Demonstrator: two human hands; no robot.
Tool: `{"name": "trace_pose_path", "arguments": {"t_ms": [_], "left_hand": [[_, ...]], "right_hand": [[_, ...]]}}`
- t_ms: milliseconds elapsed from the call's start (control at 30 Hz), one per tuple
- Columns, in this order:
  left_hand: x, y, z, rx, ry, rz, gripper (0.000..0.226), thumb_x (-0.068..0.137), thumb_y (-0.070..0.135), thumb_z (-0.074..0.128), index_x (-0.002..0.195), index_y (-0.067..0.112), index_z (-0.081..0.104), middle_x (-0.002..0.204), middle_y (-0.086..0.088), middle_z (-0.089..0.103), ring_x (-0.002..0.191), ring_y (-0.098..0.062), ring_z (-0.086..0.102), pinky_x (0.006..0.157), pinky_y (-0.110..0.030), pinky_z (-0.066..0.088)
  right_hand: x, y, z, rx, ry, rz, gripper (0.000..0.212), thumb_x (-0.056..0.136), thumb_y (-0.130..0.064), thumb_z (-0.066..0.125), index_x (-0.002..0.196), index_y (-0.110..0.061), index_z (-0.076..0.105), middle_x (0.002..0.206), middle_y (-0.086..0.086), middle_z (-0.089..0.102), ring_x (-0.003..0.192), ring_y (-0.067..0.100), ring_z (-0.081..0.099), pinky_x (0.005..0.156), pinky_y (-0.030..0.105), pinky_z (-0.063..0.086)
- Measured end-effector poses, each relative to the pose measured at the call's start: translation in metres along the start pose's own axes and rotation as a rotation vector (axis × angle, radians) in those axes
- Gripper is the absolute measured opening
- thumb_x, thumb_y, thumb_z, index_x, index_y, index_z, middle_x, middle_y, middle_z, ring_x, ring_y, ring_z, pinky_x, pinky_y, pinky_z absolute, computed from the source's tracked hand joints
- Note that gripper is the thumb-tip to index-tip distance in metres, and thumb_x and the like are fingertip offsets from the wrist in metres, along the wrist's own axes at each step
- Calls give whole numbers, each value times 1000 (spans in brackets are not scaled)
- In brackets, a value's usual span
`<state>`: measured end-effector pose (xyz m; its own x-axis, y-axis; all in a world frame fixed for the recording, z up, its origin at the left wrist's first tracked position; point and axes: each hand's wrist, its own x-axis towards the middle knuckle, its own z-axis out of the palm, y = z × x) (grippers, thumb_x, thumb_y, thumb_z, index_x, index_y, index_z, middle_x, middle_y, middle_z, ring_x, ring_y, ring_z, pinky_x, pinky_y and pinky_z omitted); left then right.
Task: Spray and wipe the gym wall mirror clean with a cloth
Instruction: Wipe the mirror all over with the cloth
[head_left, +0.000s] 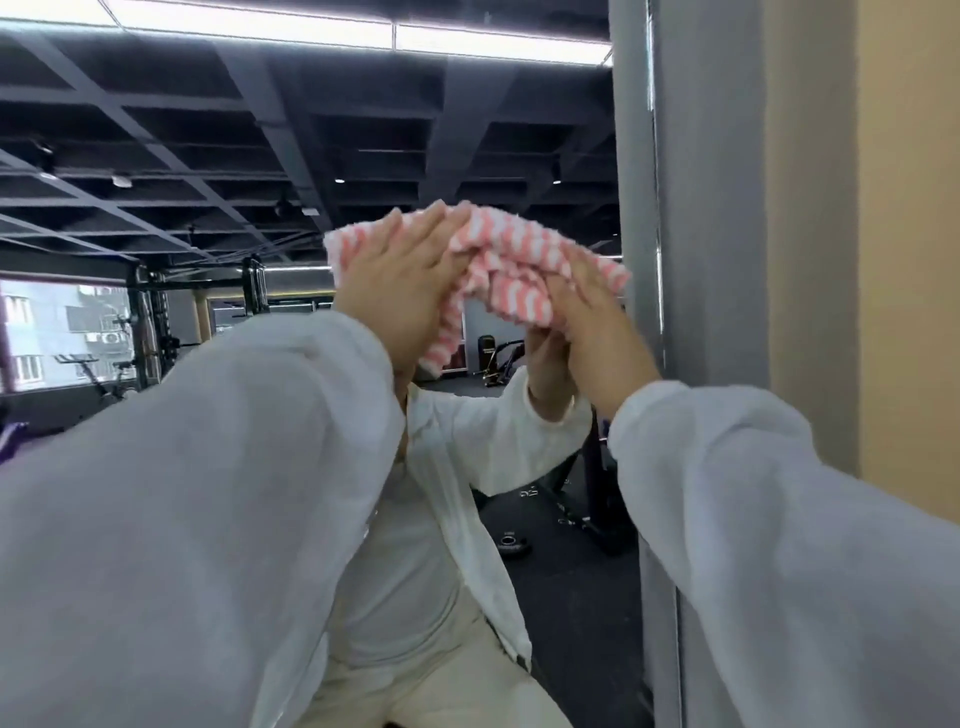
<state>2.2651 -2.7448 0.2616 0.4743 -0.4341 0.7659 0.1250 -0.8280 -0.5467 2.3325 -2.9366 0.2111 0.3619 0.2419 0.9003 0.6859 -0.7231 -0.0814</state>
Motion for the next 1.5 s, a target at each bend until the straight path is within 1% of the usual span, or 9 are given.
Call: {"name": "trace_pose_path", "arguments": {"t_ms": [133,333,533,667,800,933,1033,1267,1500], "left_hand": [[33,19,-1,-44,11,17,56,97,21,33,151,22,17,159,2,-5,146,-19,-6,113,-37,-13],[26,82,18,-106,-51,166,55,100,29,20,152,21,4,159,2,-10,145,-18,-14,108,-36,-24],[-12,124,36,-115,-180,366,55,97,33,16,151,22,10,159,-1,-9,145,-21,-13,103,-36,-28],[-47,150,52,-64,-252,485,56,97,36,24,150,21,17,159,-3,-3,146,-22,-6,99,-37,-31],[-58,145,57,-60,-267,498,54,97,33,26,149,21,21,159,-3,4,146,-20,-2,110,-39,-18],[-68,101,53,-54,-75,425,55,82,28,30,128,17,59,137,-7,53,130,-26,46,112,-41,13],[-87,64,53,-41,22,339,52,85,25,33,130,11,56,138,-11,51,129,-31,45,112,-45,11],[-171,-24,65,47,154,173,54,91,23,43,143,14,30,146,-11,40,136,-28,31,110,-60,5],[-262,-46,72,17,155,87,38,97,22,32,131,10,45,147,-10,32,143,-28,20,108,-62,7]], "right_hand": [[9,30,-11,-117,26,85,58,94,1,40,147,-17,30,160,-1,3,143,25,21,115,33,22],[-56,49,12,-83,62,247,47,96,-10,39,142,-17,38,160,0,10,144,24,20,112,27,18],[-128,41,51,-141,-53,390,49,89,3,51,137,7,39,149,29,27,131,43,40,98,43,45],[-181,21,73,-121,-269,400,49,88,-4,35,129,22,37,130,43,39,120,59,39,102,62,35],[-175,6,67,151,-32,582,51,93,-25,41,134,7,36,139,30,39,127,44,42,104,49,41],[-134,-5,60,243,99,438,60,92,-36,32,140,-1,28,147,20,32,137,35,30,108,51,34],[-113,-30,69,183,99,283,57,93,-31,38,141,-3,29,152,23,26,143,39,15,115,56,20],[-91,-119,105,34,125,-86,47,88,-34,47,129,-10,46,150,20,32,138,51,18,110,66,14],[-130,-158,154,7,151,-427,49,87,-30,52,131,-15,39,144,17,44,135,41,26,114,56,9]]}}
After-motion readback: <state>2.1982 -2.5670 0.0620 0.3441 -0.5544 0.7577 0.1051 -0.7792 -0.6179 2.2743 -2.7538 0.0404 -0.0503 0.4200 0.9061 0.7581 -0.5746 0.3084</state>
